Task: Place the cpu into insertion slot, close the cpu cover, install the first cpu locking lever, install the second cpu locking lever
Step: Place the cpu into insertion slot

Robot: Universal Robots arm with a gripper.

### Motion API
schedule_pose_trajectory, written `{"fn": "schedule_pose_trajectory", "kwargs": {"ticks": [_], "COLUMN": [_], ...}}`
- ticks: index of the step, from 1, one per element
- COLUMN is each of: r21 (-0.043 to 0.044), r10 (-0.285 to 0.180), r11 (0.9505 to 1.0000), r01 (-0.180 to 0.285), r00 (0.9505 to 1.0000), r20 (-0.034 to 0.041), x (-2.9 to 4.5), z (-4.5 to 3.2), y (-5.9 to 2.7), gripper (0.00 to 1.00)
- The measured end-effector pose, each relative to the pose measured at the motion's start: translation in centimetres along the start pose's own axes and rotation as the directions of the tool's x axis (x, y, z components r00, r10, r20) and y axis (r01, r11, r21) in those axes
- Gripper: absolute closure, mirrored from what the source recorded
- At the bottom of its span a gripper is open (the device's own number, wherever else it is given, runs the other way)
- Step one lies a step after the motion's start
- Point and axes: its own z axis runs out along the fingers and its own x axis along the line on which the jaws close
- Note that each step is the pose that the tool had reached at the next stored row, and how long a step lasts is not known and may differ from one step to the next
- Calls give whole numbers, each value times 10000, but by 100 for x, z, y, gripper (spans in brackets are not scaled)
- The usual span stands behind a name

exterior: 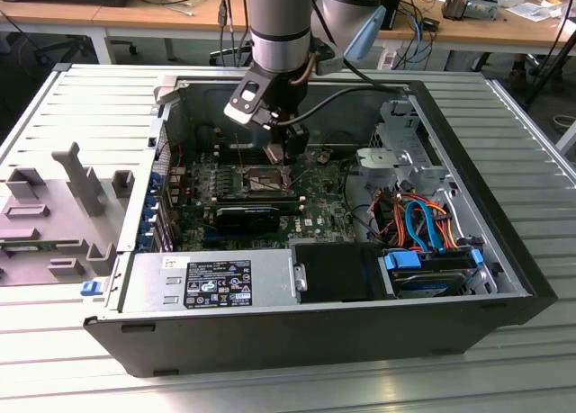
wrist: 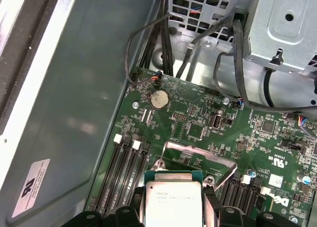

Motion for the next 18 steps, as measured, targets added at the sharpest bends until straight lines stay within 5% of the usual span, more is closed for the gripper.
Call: {"fn": "schedule_pose_trajectory", "kwargs": {"ticks": [18], "r21": [-15], "r10": [714], "r11": [9974], "r01": [-714], "r00": [9974], "r20": [64], "x": [0], "z": [10], "y": [-1], "gripper": [45]}}
